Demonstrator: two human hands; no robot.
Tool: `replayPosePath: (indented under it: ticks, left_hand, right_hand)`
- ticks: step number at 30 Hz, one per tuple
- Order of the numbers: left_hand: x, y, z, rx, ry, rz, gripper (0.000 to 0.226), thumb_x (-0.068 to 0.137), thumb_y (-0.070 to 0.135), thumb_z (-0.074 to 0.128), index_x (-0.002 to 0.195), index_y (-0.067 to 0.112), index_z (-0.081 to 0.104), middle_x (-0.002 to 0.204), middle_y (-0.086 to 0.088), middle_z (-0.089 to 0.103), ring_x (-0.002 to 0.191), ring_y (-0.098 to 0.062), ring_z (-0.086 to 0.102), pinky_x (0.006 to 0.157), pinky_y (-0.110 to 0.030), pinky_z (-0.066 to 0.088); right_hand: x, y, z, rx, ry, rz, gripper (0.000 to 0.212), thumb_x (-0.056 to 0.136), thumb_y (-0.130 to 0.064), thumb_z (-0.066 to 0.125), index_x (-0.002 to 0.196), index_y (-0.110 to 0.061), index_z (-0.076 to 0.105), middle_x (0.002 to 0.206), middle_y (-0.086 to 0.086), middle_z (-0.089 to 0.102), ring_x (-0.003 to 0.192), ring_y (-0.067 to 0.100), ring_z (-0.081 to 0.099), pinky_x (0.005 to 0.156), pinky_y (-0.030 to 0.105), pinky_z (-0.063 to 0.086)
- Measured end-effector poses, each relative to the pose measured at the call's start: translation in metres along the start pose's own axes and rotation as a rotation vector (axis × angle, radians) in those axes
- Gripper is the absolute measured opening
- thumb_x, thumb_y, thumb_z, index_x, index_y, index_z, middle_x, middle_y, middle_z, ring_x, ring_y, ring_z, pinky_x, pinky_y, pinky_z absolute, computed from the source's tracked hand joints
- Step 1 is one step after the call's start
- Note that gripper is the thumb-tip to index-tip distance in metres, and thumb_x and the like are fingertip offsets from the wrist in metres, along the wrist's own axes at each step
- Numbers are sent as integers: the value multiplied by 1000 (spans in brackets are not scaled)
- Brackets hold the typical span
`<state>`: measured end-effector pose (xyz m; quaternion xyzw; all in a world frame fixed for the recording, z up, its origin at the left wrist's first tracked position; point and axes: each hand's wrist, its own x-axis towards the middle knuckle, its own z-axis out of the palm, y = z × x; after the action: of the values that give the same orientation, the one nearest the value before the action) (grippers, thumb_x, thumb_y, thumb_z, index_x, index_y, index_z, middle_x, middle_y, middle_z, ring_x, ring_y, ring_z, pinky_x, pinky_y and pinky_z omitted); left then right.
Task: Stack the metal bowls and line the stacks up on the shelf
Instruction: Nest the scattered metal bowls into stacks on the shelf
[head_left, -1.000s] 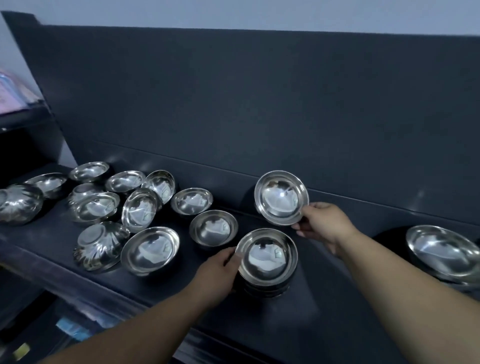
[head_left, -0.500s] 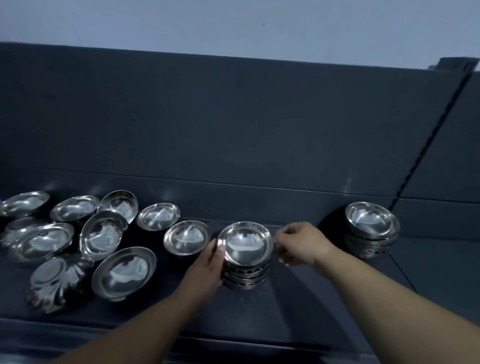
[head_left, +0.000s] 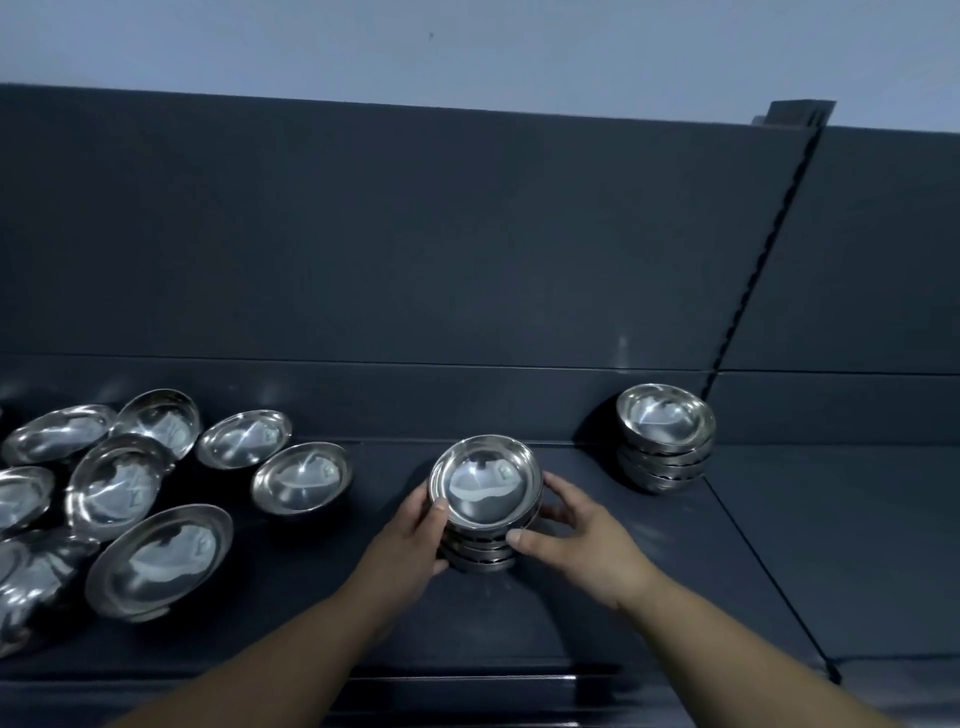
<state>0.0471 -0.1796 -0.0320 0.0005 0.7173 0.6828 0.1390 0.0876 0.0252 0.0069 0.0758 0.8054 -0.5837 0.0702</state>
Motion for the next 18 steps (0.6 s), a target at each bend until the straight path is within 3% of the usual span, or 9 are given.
replayPosePath:
  ticks: [7, 11, 14, 16, 18]
  left_hand:
    - [10, 7, 78, 62, -34, 18, 33, 96, 41, 47, 128, 48, 48, 130, 11, 58, 117, -10, 57, 100, -38, 50]
    - [22, 10, 107, 127, -14, 53, 35, 89, 53, 48, 123, 55, 49, 127, 14, 61, 115, -7, 58, 100, -38, 50]
    - [27, 17, 114, 109, 11, 56, 36, 83, 58, 51, 119, 56, 52, 125, 15, 62, 114, -7, 58, 102, -39, 47]
    - [35, 20, 137, 67, 65, 42, 31, 92, 47, 53, 123, 46, 52, 125, 13, 61, 113, -5, 57, 104, -37, 46]
    - [34, 24, 135, 82, 80, 49, 46, 82, 59, 56, 125, 44, 52, 124, 16, 62, 116, -5, 56, 106, -37, 43]
  right_hand:
    - [-4, 35, -66, 30, 120, -51, 78, 77, -14, 80, 142, -32, 42, 129, -8, 62, 117, 4, 59, 106, 32, 45]
    - [4, 44, -93, 27, 91, -99, 73, 84, -3, 71, 143, -32, 37, 129, -15, 56, 103, -12, 59, 94, 12, 45]
    - [13, 48, -98, -22, 77, -129, 80, 85, 0, 68, 148, -32, 30, 137, -16, 52, 102, -13, 60, 100, 19, 45]
    - [20, 58, -116, -105, 20, -111, 86, 84, -4, 70, 150, -37, 24, 130, -25, 50, 105, -3, 62, 100, 20, 45]
    - [21, 59, -114, -208, 47, -106, 89, 81, -13, 74, 151, -35, 22, 131, -21, 48, 117, 7, 57, 107, 28, 43]
